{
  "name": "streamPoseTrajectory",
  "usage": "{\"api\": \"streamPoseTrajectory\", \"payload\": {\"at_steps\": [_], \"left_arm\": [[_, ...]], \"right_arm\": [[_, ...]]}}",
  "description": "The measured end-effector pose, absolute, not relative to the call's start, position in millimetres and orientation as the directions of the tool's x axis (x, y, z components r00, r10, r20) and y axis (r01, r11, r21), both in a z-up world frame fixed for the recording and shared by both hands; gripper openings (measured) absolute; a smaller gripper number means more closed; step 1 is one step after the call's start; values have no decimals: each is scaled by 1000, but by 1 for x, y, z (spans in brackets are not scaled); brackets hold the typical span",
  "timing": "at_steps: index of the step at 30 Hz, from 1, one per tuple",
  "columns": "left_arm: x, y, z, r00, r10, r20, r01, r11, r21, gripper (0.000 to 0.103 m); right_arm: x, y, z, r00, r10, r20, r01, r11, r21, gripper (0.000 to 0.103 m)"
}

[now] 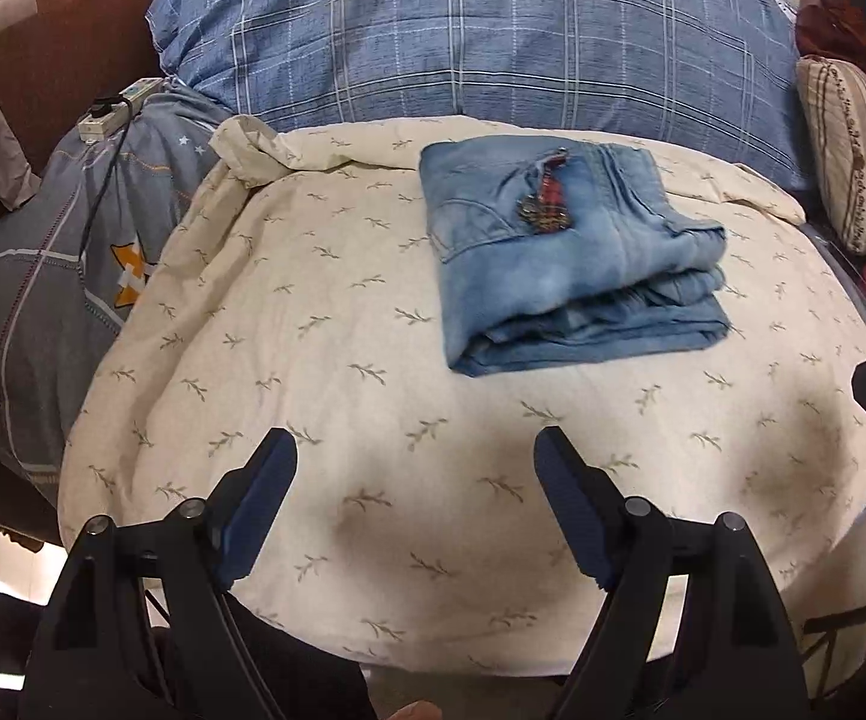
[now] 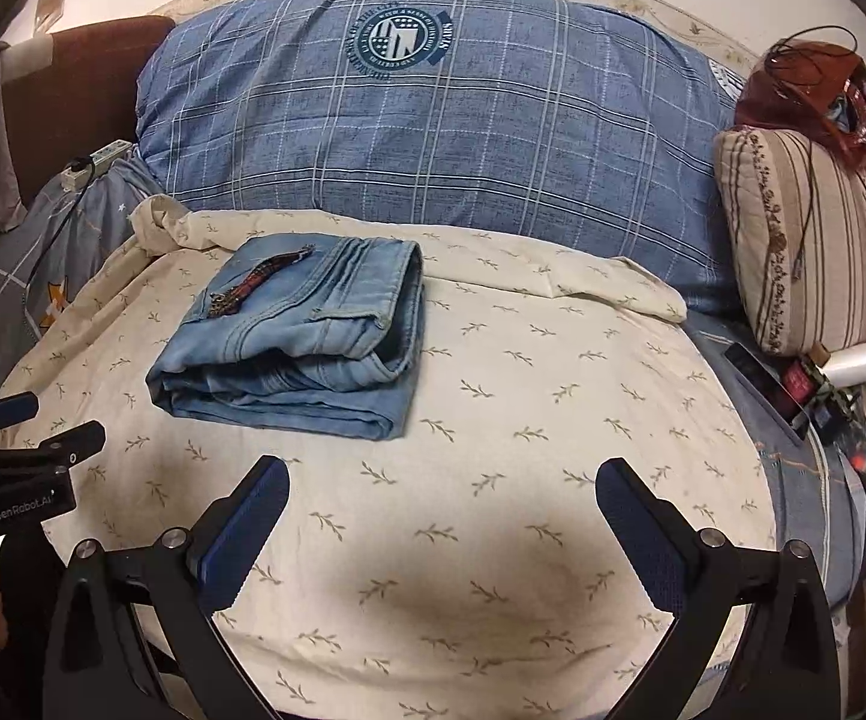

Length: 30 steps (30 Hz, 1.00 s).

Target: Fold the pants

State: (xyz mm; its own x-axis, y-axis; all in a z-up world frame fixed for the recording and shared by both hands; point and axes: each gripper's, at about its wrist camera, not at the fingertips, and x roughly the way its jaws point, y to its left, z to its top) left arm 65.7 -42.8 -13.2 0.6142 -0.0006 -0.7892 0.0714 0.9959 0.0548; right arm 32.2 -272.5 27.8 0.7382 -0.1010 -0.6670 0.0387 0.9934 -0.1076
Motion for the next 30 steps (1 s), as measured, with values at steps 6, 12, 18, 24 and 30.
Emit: {"api": "streamPoseTrajectory", "payload": {"at_steps": [6, 12, 18, 24, 30], "left_arm": [[45, -54, -3, 625, -78, -776, 141, 990, 14, 82], [36, -67, 6, 655, -124, -745, 208, 978, 20, 82], [40, -65, 5, 641, -144, -754, 210, 978, -8, 82], [43, -68, 1, 638, -151, -756, 215, 977, -13, 82], [41, -74, 1, 642, -147, -752, 230, 973, 7, 82]], "right_arm": [[14, -295, 22, 729, -103, -677, 88, 994, -57, 103], [6, -311, 11, 697, -112, -708, 132, 991, -26, 103], [5, -321, 4, 682, -105, -724, 164, 986, 12, 103], [11, -321, -1, 675, -91, -732, 160, 987, 25, 103], [16, -318, -4, 674, -80, -734, 149, 988, 29, 103]]}}
